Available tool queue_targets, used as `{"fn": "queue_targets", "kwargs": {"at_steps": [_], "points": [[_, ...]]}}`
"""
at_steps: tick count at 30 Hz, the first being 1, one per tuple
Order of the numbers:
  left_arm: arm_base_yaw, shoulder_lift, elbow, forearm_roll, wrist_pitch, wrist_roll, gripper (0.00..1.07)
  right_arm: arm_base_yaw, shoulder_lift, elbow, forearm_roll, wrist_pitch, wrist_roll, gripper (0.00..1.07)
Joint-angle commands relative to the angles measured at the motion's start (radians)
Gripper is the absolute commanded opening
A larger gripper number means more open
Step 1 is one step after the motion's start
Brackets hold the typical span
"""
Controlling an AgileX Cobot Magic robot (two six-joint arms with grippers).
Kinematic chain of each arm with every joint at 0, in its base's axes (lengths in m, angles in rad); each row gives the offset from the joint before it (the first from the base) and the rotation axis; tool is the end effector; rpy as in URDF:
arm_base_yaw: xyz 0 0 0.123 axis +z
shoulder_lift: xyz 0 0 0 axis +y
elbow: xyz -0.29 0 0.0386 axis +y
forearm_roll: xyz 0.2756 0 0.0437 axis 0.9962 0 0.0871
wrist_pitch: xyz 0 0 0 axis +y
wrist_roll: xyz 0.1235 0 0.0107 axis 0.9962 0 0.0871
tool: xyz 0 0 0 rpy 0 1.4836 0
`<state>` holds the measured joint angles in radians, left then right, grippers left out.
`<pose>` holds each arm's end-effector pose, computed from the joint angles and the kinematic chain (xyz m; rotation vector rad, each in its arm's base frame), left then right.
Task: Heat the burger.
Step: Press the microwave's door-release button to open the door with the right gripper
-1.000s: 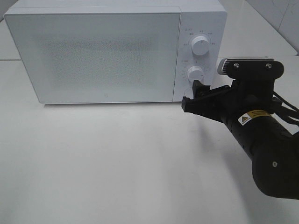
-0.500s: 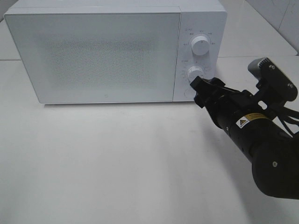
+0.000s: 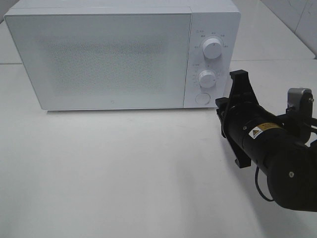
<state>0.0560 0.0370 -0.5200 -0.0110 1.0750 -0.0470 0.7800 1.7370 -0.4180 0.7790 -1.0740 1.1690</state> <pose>0.0439 0.0013 0.2790 -0.1064 2.0728 -0.0077 0.2599 0.1494 0.1166 1.1959 1.5376 1.0391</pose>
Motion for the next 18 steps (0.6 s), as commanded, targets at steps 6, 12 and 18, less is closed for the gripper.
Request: {"fn": "queue_targets", "kwargs": {"at_steps": [6,12,18], "points": [[0.002,-0.001,0.003,-0.002,-0.009,0.002,0.92,-0.001,-0.001,-0.007,0.034,0.005,0.104,0.00],[0.002,-0.001,0.003,-0.002,-0.009,0.002,0.92,-0.001,0.005,-0.013,0.092,0.046,0.102,0.00],[0.002,-0.001,0.003,-0.002,-0.009,0.002,0.92,-0.008,0.092,-0.064,0.094,0.047,0.146,0.00]]}}
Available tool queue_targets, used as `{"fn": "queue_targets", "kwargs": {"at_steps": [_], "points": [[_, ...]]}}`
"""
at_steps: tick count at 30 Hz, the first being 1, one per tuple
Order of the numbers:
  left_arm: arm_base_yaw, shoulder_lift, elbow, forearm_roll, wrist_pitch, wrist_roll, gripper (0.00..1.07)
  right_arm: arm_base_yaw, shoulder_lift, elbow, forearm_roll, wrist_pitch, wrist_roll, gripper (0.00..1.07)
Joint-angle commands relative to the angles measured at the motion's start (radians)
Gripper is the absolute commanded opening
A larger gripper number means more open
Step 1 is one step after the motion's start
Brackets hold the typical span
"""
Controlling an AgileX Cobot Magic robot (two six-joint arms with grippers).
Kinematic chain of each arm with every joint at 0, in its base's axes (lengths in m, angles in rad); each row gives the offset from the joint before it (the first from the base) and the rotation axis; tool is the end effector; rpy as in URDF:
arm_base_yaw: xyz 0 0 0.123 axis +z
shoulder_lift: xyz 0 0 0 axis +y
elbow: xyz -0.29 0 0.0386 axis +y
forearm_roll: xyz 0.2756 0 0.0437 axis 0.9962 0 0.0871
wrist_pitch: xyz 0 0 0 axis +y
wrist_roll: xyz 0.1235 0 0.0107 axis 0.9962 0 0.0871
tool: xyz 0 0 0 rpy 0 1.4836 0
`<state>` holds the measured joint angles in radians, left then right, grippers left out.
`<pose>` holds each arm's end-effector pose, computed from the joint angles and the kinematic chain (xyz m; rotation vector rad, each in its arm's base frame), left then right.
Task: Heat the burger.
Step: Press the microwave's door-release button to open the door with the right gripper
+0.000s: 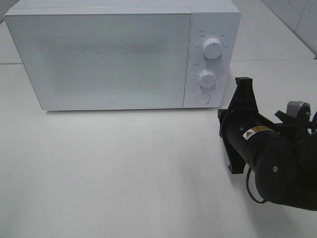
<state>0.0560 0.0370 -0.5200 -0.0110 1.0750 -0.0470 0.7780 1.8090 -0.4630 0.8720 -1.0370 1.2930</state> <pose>0.0439 0.0013 0.2790 -0.1064 2.0728 -0.0077 0.2672 0.1486 0.0977 1.4106 1.4656 1.0301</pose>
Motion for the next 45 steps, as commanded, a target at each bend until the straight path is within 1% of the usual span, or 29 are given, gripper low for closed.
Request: {"fn": "queue_targets", "kwargs": {"at_steps": [1,2,3,5,12,13,16,18,21,26,31,34,45], "points": [[0.002,-0.001,0.003,-0.002,-0.009,0.002,0.92,-0.022,0.047,-0.040,-0.015,0.010,0.039,0.00],[0.002,-0.001,0.003,-0.002,-0.009,0.002,0.92,-0.022,0.047,-0.040,-0.015,0.010,0.039,0.00],[0.002,-0.001,0.003,-0.002,-0.009,0.002,0.92,-0.038,0.067,-0.063,-0.023,0.010,0.047,0.00],[0.002,-0.001,0.003,-0.002,-0.009,0.002,0.92,-0.044,0.075,-0.073,-0.028,0.010,0.047,0.00],[0.002,-0.001,0.003,-0.002,-0.009,0.003,0.92,-0.101,0.143,-0.158,-0.074,0.023,0.039,0.00],[0.002,-0.001,0.003,-0.002,-0.009,0.003,0.92,-0.103,0.161,-0.176,-0.075,0.042,0.040,0.00],[0.002,-0.001,0.003,-0.002,-0.009,0.003,0.92,-0.103,0.170,-0.186,-0.074,0.045,0.040,0.00],[0.002,-0.001,0.003,-0.002,-0.009,0.003,0.92,-0.103,0.201,-0.220,-0.079,0.051,0.040,0.00],[0.002,-0.001,0.003,-0.002,-0.009,0.003,0.92,-0.103,0.206,-0.228,-0.079,0.051,0.040,0.00],[0.002,-0.001,0.003,-0.002,-0.009,0.003,0.92,-0.138,0.251,-0.280,-0.101,0.071,0.040,0.00],[0.002,-0.001,0.003,-0.002,-0.009,0.003,0.92,-0.150,0.266,-0.313,-0.110,0.079,0.035,0.00],[0.002,-0.001,0.003,-0.002,-0.009,0.003,0.92,-0.162,0.284,-0.350,-0.123,0.093,0.032,0.00],[0.002,-0.001,0.003,-0.002,-0.009,0.003,0.92,-0.197,0.324,-0.392,-0.132,0.097,0.029,0.00]]}}
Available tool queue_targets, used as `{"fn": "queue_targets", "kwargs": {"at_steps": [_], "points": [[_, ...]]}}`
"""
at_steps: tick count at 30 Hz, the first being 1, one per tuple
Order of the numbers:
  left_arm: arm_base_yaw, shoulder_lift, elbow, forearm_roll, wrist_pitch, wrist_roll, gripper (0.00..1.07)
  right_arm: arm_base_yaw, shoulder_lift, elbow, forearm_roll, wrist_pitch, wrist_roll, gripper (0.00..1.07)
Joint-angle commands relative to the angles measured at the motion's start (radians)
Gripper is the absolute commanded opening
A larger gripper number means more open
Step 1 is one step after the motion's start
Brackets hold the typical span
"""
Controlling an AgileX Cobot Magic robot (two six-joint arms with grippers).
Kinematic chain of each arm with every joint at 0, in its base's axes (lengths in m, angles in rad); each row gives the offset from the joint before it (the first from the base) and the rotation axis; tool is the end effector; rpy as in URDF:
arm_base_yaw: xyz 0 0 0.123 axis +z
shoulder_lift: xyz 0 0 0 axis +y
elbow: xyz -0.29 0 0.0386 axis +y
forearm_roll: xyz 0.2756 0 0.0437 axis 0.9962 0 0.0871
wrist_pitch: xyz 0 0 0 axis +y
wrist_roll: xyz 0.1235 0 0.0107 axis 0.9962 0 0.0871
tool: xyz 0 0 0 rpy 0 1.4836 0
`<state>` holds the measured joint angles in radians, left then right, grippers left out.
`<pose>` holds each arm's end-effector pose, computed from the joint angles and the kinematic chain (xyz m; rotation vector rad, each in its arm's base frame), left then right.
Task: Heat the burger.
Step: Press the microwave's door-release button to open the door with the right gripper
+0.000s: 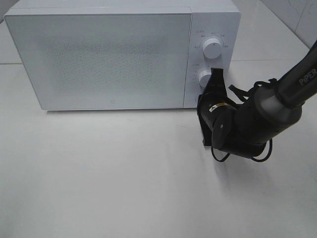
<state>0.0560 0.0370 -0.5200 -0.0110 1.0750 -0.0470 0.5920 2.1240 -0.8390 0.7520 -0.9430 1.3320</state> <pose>0.0439 0.0013 0.2790 -0.1064 2.0728 -0.0077 0.3698 0.1661 0.0562 1.4974 1.4069 1.0263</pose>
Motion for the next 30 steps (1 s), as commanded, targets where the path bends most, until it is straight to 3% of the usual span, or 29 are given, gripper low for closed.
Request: {"fn": "queue_targets", "kwargs": {"at_steps": [1,16,30], "points": [[0.002,-0.001,0.003,-0.002,-0.009,0.003,0.92,-0.011,0.012,-0.017,-0.012,0.003,-0.010,0.00],[0.002,-0.001,0.003,-0.002,-0.009,0.003,0.92,-0.034,0.030,-0.078,0.005,-0.006,-0.058,0.00],[0.002,-0.001,0.003,-0.002,-0.009,0.004,0.92,-0.034,0.065,-0.185,-0.013,-0.252,-0.070,0.00]]}}
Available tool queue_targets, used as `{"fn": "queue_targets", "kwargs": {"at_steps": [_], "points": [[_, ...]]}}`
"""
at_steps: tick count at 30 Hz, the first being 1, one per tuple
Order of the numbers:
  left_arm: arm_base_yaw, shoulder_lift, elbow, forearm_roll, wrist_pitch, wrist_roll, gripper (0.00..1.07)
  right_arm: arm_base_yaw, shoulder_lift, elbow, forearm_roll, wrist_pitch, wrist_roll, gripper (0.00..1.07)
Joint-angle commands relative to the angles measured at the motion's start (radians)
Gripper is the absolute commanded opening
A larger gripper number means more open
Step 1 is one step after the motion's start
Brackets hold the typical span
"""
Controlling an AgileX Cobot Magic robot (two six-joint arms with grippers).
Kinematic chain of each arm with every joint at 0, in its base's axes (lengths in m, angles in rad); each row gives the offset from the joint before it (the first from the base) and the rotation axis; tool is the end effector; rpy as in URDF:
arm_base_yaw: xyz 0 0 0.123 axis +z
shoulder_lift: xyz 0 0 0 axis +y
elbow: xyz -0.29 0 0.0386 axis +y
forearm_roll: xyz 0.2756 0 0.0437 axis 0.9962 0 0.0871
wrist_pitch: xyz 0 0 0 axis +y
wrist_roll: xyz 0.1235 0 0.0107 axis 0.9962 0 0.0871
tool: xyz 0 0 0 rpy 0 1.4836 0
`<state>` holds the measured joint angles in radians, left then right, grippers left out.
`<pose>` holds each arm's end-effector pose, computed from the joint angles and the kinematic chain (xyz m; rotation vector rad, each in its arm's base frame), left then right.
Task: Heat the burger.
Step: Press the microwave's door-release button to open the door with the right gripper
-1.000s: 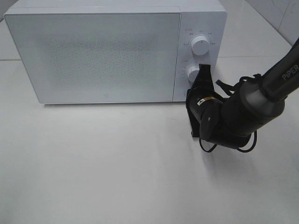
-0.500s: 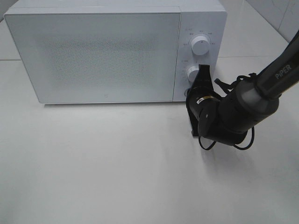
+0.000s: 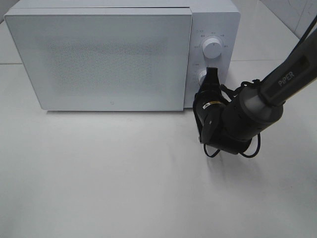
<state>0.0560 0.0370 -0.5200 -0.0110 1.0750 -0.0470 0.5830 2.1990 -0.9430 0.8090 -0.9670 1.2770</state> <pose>0.0439 0.0013 0.2790 -0.1064 2.0728 -0.0077 0.3920 0.1701 0.0491 1.4875 1.3471 0.9965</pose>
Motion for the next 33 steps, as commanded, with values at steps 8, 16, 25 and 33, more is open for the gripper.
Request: {"fn": "queue_targets", "kwargs": {"at_steps": [8,16,25,33], "points": [[0.002,-0.001,0.003,-0.002,-0.009,0.004,0.92,-0.025,-0.005,-0.110,-0.076,-0.233,-0.051,0.00],[0.002,-0.001,0.003,-0.002,-0.009,0.004,0.92,-0.023,-0.007,-0.108,-0.066,-0.149,-0.070,0.00],[0.002,-0.001,0.003,-0.002,-0.009,0.004,0.92,-0.023,-0.022,-0.106,-0.060,-0.112,-0.102,0.00],[0.002,-0.001,0.003,-0.002,-0.009,0.004,0.92,-0.022,-0.102,-0.021,-0.018,-0.010,-0.145,0.00]]}}
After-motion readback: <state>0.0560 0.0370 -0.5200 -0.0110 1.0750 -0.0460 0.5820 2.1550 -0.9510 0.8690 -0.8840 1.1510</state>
